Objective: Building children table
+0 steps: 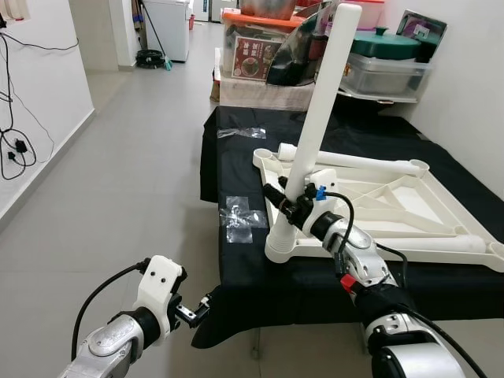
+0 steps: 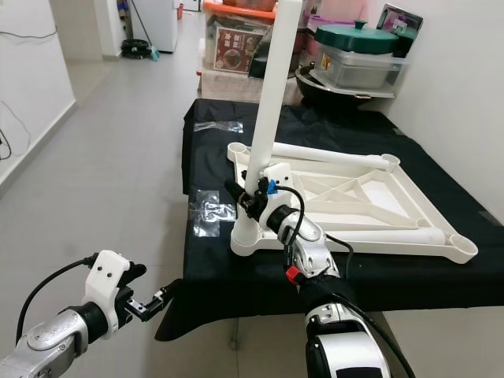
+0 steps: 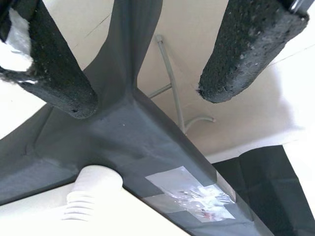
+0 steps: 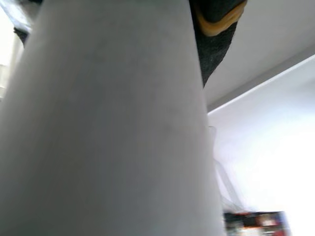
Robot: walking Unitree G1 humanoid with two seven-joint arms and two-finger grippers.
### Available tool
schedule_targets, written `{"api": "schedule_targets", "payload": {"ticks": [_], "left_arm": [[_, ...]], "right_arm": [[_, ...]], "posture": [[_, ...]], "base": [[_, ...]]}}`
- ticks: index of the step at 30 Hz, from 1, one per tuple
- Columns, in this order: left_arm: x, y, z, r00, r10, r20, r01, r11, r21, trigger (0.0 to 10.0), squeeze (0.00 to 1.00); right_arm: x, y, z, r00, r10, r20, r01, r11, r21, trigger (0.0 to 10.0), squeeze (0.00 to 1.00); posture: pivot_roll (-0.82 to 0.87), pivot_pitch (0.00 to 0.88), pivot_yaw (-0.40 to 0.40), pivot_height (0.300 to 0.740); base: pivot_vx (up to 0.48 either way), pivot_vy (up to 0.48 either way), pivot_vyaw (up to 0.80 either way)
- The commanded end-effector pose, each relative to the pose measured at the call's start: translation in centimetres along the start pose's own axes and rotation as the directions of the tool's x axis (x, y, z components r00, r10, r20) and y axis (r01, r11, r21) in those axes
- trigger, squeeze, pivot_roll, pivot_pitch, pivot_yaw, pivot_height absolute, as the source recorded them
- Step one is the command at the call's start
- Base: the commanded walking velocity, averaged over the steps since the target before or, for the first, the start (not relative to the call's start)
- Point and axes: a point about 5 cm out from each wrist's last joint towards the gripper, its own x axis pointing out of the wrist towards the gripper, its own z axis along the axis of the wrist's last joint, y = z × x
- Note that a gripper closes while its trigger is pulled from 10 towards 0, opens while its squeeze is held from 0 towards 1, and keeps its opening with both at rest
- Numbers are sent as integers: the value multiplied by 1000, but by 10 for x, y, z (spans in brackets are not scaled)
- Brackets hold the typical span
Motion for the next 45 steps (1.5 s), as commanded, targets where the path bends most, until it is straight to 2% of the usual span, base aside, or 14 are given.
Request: {"api": "schedule_targets", "payload": {"ticks": [1,3,6,11,23,26,31,36,43,44,45], "left_arm": [[-1,-2,-1,1000,3,-2,-3,1000,2,10000,0],[-1,-2,-2,1000,2,-5,-2,1000,0,10000,0],[-1,-2,-2,1000,1,-7,-1,1000,-1,10000,0],[-2,-2,-2,1000,0,-8,0,1000,-6,10000,0],[-3,-1,-4,1000,4,-12,-4,1000,-8,10000,0],[-3,-2,-5,1000,4,-16,-4,1000,-7,10000,0],[-2,0,-5,1000,5,-18,-5,1000,-5,10000,0],[-2,-1,-5,1000,7,-15,-7,1000,-8,10000,0],[-1,-3,-5,1000,7,-13,-7,1000,-13,10000,0],[-1,-3,-6,1000,7,-13,-8,1000,-14,10000,0],[-1,-3,-6,1000,7,-13,-8,1000,-14,10000,0]], "right_arm": [[-11,3,-32,991,47,-128,-35,995,92,10000,0],[-15,5,-33,980,150,-130,-136,984,113,10000,0],[-17,5,-31,973,204,-109,-189,972,138,10000,0],[-19,5,-24,961,273,-46,-265,956,130,10000,0],[-22,11,-27,935,352,-39,-346,932,105,10000,0],[-24,22,-39,922,384,-58,-378,922,87,10000,0],[-27,25,-47,920,382,-83,-376,923,88,10000,0],[-23,21,-49,952,282,-120,-275,959,70,10000,0],[-19,26,-52,963,236,-126,-230,971,62,10000,0],[-17,28,-56,971,188,-145,-180,981,70,10000,0],[-17,28,-56,971,188,-145,-180,981,70,10000,0]], "posture": [[100,0,-116,740],[96,0,-113,740],[96,0,-112,740],[100,0,-114,740],[105,0,-116,740],[103,0,-110,740],[101,0,-110,740],[97,0,-116,740],[97,0,-118,740],[97,0,-120,740],[97,0,-120,740]], "base": [[0,0,0],[0,0,0],[0,0,0],[0,0,0],[0,0,0],[0,0,0],[0,0,0],[0,0,0],[0,0,0],[0,0,0],[0,0,0]]}}
